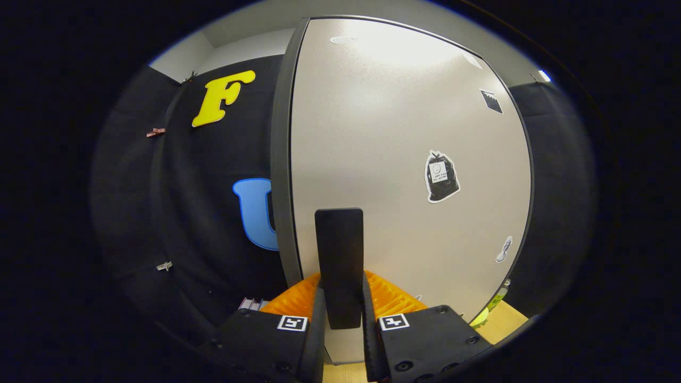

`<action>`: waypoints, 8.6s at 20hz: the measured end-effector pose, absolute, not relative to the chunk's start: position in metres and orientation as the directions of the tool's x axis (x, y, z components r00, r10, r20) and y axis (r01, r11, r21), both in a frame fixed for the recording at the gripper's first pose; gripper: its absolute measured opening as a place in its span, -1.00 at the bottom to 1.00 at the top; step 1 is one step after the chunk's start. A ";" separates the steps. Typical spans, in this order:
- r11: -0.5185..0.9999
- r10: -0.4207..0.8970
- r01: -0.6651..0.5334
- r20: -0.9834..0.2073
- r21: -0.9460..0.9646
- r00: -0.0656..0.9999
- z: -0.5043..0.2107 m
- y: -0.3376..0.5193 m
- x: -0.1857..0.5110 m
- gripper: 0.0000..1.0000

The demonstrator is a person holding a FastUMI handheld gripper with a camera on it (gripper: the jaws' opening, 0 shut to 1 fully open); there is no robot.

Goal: Open the shoe cabinet door, grab the shoes and put them into the shoe cabinet, then close the shoe cabinet door.

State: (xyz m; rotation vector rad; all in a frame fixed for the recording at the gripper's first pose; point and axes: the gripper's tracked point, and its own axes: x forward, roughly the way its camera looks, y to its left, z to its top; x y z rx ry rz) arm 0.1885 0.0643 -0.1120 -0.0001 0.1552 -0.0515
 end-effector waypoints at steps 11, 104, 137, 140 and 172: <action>0.999 -0.032 0.031 -0.151 -0.006 0.988 -0.114 0.065 0.186 -0.50; 0.996 0.083 -0.083 -0.813 0.044 0.577 -0.561 -0.005 -0.035 -0.63; 0.999 0.043 -0.034 -0.647 0.027 0.761 -0.603 -0.014 0.070 -0.73; 0.999 0.050 -0.047 -0.656 0.023 0.753 -0.597 -0.016 0.071 -0.81; 0.999 0.022 -0.039 -0.557 -0.019 0.830 -0.313 -0.061 0.097 -0.90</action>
